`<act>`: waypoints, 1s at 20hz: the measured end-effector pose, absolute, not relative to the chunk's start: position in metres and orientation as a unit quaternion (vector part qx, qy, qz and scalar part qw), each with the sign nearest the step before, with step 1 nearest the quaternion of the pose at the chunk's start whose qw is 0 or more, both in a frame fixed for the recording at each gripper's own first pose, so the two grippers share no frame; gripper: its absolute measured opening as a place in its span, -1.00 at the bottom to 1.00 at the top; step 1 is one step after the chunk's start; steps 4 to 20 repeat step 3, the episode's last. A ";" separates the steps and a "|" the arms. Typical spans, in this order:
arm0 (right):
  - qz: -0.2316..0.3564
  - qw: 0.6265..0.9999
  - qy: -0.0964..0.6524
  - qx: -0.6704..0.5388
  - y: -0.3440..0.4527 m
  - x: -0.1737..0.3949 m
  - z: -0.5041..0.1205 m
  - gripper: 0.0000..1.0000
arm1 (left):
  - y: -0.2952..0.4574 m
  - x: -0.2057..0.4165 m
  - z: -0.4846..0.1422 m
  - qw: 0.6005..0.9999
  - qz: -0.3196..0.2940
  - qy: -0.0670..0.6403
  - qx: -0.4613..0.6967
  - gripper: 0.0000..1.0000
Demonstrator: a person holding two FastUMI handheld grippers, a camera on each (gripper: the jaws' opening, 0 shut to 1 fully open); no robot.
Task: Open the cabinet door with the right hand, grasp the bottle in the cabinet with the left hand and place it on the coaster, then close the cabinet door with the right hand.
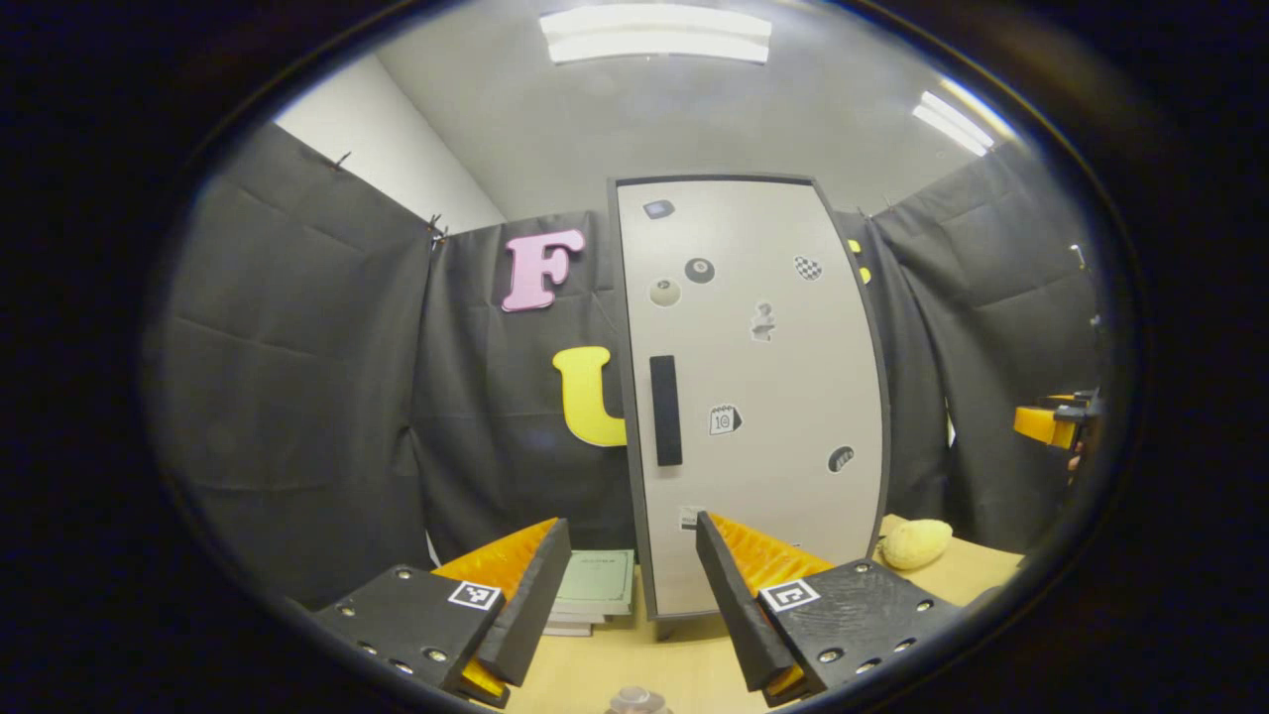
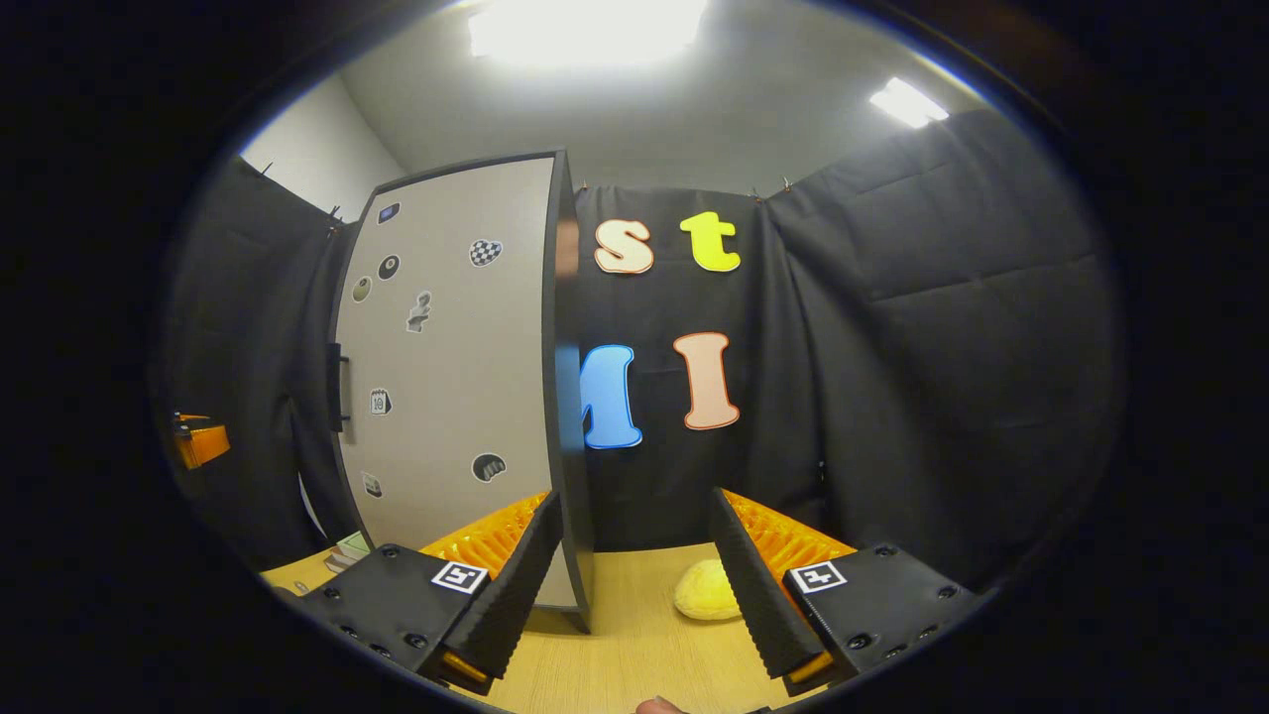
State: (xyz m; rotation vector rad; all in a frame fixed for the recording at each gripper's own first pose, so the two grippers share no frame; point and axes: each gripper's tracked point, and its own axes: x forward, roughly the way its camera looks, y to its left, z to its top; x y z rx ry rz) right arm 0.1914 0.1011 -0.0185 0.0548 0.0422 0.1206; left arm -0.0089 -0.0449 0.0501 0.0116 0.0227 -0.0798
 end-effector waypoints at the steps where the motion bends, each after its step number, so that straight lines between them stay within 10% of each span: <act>1: 0.061 0.997 0.021 0.032 0.100 0.190 -0.016 0.89 | -0.042 -0.011 0.051 0.999 -0.037 0.011 0.007 0.55; 20: 0.063 0.997 0.023 0.037 0.102 0.189 -0.012 0.89 | -0.037 -0.013 0.054 0.999 -0.033 0.007 0.008 0.55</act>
